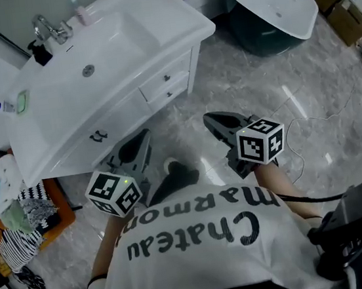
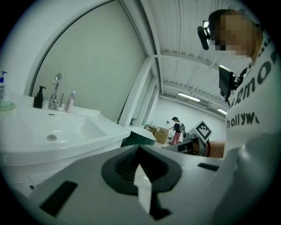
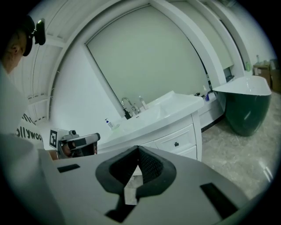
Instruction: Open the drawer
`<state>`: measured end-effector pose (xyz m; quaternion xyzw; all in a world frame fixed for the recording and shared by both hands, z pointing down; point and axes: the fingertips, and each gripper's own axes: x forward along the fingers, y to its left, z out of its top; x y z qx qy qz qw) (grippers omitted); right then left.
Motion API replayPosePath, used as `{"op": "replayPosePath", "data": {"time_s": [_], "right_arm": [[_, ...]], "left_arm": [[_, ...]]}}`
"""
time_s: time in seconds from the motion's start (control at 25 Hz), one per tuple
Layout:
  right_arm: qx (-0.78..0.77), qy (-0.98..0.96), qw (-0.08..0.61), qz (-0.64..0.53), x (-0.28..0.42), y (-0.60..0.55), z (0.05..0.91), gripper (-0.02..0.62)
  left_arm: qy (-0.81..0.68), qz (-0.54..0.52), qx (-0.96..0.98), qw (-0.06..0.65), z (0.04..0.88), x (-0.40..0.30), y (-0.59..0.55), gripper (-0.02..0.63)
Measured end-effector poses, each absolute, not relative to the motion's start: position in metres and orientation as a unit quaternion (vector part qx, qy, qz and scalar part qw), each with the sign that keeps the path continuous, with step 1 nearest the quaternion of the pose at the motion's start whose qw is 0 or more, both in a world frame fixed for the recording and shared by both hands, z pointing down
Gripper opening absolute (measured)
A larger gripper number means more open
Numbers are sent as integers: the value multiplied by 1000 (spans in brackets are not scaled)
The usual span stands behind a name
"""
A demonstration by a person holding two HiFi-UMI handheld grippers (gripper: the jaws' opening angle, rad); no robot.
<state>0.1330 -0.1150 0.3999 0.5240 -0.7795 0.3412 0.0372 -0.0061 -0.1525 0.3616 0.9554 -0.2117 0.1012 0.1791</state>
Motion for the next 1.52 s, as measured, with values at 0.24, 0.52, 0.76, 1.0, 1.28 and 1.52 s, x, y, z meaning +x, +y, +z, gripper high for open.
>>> {"op": "replayPosePath", "data": {"time_s": [0.24, 0.52, 0.76, 1.0, 1.28, 1.52], "right_arm": [[533, -774, 32, 340, 140, -180, 400, 8], [521, -782, 54, 338, 135, -222, 413, 8], [509, -782, 61, 353, 135, -248, 426, 8], [494, -784, 85, 367, 142, -269, 455, 8], [458, -787, 143, 388, 162, -303, 514, 8], [424, -795, 174, 396, 168, -331, 578, 8]], "left_arm": [[-201, 104, 958, 177, 363, 0, -212, 2], [-233, 92, 951, 179, 364, -10, -262, 2], [-267, 83, 939, 201, 379, -17, -280, 2], [-292, 61, 928, 224, 402, -8, -283, 2], [-351, 79, 898, 253, 432, 8, -278, 2], [-404, 97, 865, 281, 462, 17, -274, 2]]}}
